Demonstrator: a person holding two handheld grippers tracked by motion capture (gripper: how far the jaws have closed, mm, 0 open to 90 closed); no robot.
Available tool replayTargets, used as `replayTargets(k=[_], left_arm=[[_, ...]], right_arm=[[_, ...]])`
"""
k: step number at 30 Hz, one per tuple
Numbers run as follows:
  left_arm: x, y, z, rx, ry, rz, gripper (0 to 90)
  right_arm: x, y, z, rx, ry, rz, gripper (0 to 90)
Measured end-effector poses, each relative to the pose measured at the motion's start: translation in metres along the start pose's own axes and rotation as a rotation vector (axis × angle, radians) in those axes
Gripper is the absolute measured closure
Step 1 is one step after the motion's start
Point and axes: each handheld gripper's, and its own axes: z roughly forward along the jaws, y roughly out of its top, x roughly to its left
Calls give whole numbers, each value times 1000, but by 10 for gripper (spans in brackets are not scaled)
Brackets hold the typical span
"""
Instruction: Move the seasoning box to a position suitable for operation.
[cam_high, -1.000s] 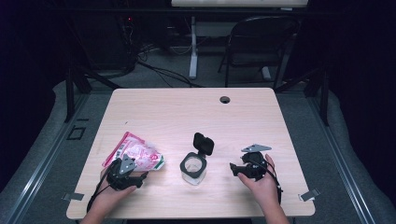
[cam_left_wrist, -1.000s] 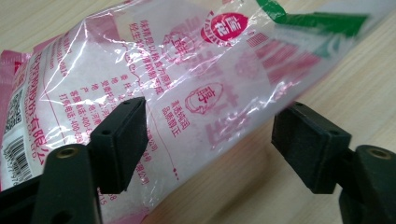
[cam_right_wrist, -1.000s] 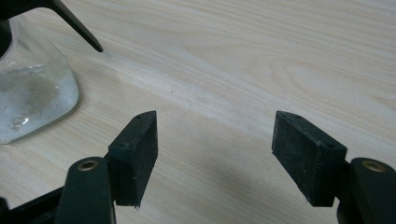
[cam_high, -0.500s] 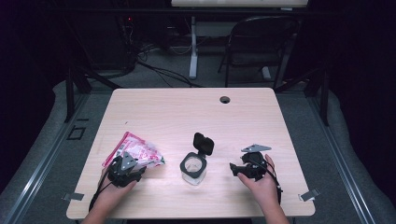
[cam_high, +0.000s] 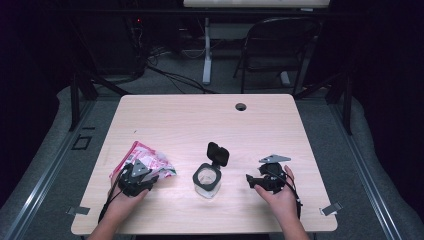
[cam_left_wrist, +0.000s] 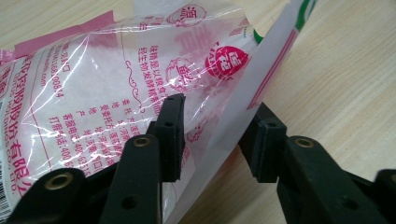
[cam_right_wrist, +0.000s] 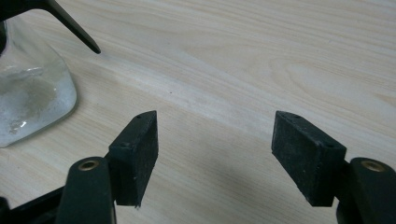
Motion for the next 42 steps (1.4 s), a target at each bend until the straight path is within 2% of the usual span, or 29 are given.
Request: replayTargets(k=[10,13,16,20,21,27,37,42], left_arm=[[-2,6,0,25,-3,31,773],[1,7,0,24,-4,13,812],[2,6,-1,21,-14,-12,838],[4,6,-3,11,-18,-15,881],[6,6,-4,6,-27,-26,892],[7,6,-6,6,-33,-31,898],[9,6,-8,1,-50,-76,897],[10,8,-9,23,-58,-94,892]], right_arm=[[2,0,0,1,10,-22,336],[4,0,1,8,-4,-60,336],[5,0,1,6,-1,-62,336],[5,0,1,9,6,-61,335],[5,0,2,12,9,-62,334],[5,0,4,23,4,-60,334],[5,-1,6,34,13,-57,329],[5,-1,6,38,15,-56,328]])
